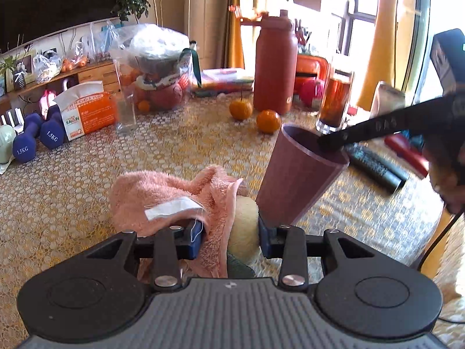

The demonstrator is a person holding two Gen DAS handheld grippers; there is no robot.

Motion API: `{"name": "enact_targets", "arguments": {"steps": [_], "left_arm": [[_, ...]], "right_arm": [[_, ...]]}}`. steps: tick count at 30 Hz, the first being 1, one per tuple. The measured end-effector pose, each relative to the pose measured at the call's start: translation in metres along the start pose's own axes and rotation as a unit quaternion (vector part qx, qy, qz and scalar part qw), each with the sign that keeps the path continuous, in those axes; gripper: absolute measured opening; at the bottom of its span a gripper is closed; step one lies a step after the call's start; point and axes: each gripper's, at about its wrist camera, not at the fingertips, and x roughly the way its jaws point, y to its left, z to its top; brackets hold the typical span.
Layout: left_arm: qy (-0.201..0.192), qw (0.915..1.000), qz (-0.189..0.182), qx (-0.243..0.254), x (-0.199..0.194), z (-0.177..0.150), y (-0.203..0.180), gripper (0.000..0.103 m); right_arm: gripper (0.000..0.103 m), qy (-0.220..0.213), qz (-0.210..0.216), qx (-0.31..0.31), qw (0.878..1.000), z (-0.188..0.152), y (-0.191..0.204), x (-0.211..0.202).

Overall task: Clean container
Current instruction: 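Lift the cup with right tool toward the towel bundle held by left tool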

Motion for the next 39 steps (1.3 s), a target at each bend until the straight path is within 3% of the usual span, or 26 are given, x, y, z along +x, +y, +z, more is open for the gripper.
{"name": "enact_targets", "arguments": {"steps": [7, 15, 29, 33, 39], "left_arm": [[-0.030, 0.9983, -0.049, -0.001, -0.007, 0.034, -0.017, 0.037], [0.002, 0.9981, -0.061, 0.008, 0.029, 0.041, -0.030, 0.037], [0.066, 0.9974, -0.030, 0.004, 0.072, 0.024, -0.014, 0.037], [0.049, 0.9983, -0.031, 0.005, 0.057, 0.023, -0.017, 0.037], [0.009, 0.9977, -0.068, -0.004, 0.017, 0.029, -0.030, 0.037]], "right_arm": [[0.005, -0.002, 0.006, 0.002, 1.000, -0.001, -0.002, -0.001], [0.006, -0.002, -0.001, 0.020, 1.000, -0.006, -0.018, 0.000], [0.008, -0.015, 0.021, 0.082, 0.996, -0.018, -0.048, 0.001], [0.007, -0.016, 0.023, 0.087, 0.996, -0.018, -0.048, 0.000], [0.006, -0.019, 0.027, 0.089, 0.995, -0.019, -0.038, -0.002]]}}
